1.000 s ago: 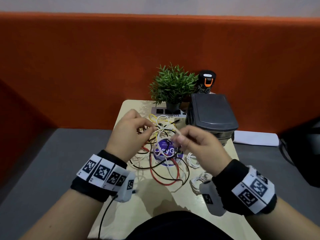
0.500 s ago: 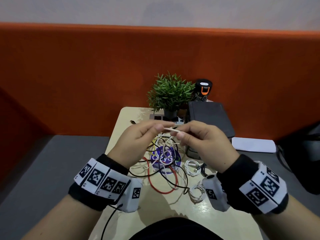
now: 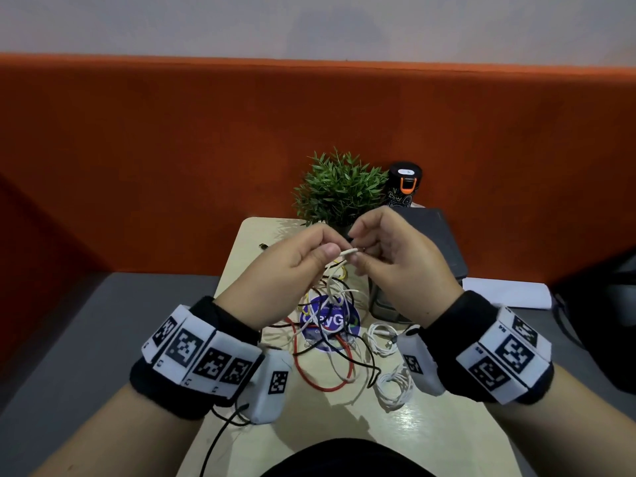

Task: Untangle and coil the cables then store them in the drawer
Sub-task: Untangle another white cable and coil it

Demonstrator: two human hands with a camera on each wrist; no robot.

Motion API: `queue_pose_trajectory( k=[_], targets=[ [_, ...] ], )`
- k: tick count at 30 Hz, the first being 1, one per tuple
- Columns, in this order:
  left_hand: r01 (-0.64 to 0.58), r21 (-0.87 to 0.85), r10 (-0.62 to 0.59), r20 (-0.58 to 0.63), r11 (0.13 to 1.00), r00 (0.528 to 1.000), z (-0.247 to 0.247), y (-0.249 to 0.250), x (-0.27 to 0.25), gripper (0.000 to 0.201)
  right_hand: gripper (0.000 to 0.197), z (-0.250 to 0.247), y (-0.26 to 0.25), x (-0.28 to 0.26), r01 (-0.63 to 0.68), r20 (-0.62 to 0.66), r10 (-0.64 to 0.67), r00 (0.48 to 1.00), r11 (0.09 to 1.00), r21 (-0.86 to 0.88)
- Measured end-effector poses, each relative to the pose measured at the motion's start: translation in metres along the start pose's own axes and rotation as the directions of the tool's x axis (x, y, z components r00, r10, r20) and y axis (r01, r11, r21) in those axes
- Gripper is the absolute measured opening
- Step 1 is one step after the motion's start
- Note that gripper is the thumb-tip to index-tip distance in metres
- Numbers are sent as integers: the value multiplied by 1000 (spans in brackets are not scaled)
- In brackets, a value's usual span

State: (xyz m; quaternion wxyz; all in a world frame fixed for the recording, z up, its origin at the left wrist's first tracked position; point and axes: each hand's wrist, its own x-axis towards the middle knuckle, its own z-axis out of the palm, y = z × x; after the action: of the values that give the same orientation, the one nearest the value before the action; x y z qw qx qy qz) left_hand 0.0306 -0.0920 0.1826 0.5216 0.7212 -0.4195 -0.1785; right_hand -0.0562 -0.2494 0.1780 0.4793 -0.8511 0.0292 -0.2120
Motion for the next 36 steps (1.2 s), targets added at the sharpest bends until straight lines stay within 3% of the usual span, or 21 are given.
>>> queue_pose_trajectory(
  k=[4,7,11,15,18,20,23,26,28,33,36],
  targets=[
    [-50,-296,45,-25,954,999,-8,7,-1,19,17,7,7,-1,-65,49,70,996,993,-100],
    [-40,-387,31,-31,921,999,-8,11,-2,19,20,15,11,-2,-159,110,152,982,986,51],
    [-5,-352,-2,-20,936,1000,-9,6,-5,36,22,11,0,5,-183,-5,191,982,949,257],
    [148,-529,-157,28,835,987,-6,-2,-11,44,20,4,-18,13,-146,-49,172,984,932,330],
    [246,-353,-227,97,903,969,6,-18,-12,25,18,3,-33,15,-146,-23,175,984,881,450],
    [256,-223,-228,140,941,963,17,-28,-13,32,18,3,-41,15,-135,-2,156,988,864,486],
    [287,-142,-285,35,947,958,22,-33,-9,6,17,3,-51,14,-100,-7,123,992,838,537],
    [343,34,-342,-21,939,939,13,-40,0,29,14,-6,-57,12,-27,-71,84,994,814,580],
    [342,77,-339,-51,937,940,4,-43,5,34,13,-14,-57,11,8,-115,73,991,812,584],
    [231,-76,-243,-227,970,943,-19,-35,15,31,15,-28,-41,7,40,-164,52,985,857,513],
    [136,-235,-211,-331,962,920,-31,-22,23,29,20,-23,-16,3,-144,-70,201,977,867,476]
  ],
)
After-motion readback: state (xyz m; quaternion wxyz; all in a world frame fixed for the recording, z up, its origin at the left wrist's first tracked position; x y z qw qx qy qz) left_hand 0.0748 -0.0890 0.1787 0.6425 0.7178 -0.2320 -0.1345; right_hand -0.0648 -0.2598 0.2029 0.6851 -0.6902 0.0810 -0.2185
